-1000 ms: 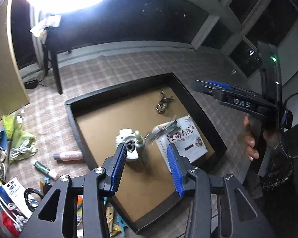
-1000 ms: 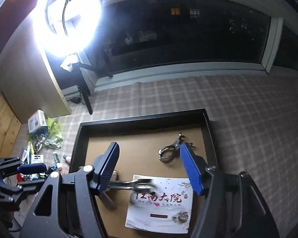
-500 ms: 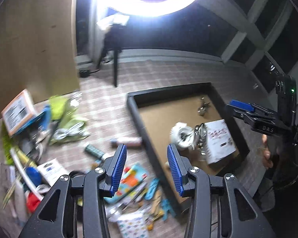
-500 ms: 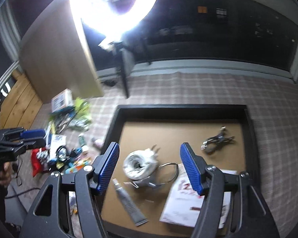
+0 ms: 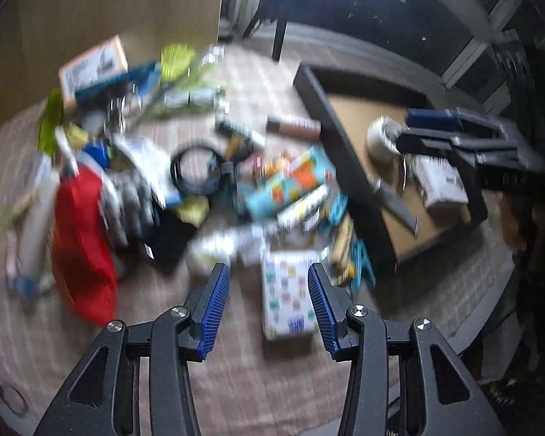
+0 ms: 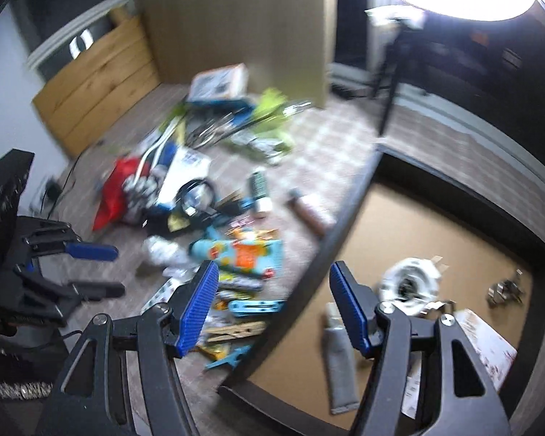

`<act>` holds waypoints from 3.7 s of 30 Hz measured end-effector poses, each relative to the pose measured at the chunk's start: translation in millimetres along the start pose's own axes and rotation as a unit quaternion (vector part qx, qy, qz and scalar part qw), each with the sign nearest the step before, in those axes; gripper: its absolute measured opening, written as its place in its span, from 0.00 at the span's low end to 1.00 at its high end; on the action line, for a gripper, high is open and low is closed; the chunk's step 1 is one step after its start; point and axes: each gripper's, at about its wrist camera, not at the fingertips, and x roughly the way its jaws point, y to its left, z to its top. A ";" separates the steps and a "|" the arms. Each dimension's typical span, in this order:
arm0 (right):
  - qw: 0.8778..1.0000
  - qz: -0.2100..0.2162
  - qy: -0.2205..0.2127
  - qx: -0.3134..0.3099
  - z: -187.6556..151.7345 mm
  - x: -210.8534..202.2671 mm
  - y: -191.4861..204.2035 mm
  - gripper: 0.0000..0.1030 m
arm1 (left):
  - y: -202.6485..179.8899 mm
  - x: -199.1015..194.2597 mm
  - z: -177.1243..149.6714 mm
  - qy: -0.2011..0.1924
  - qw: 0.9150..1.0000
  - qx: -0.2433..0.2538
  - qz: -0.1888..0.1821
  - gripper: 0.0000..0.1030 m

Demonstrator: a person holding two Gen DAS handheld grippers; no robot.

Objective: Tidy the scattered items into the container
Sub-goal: 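Move both grippers back over the pile of items, then grasp the red pouch with the left gripper while the right grasps the white beaded cable, then carry both items over the tray while the left gripper releases the red pouch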

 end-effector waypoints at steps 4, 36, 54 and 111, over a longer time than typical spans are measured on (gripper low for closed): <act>0.999 0.016 0.024 -0.018 -12.8 10.9 21.5 0.61 | -6.4 17.9 -22.5 0.013 1.000 -0.009 0.007 0.47; 0.996 0.029 0.016 0.078 -56.4 33.1 110.9 0.46 | 80.5 -38.6 -53.6 -0.082 0.992 -0.040 0.087 0.54; 0.998 0.058 -0.020 0.034 79.5 60.6 128.2 0.45 | 91.0 -27.0 -35.9 -0.090 0.991 -0.025 0.098 0.57; 0.987 0.086 -0.069 0.118 81.0 -22.4 44.0 0.05 | 73.3 -107.0 -18.3 -0.224 0.971 -0.060 0.050 0.00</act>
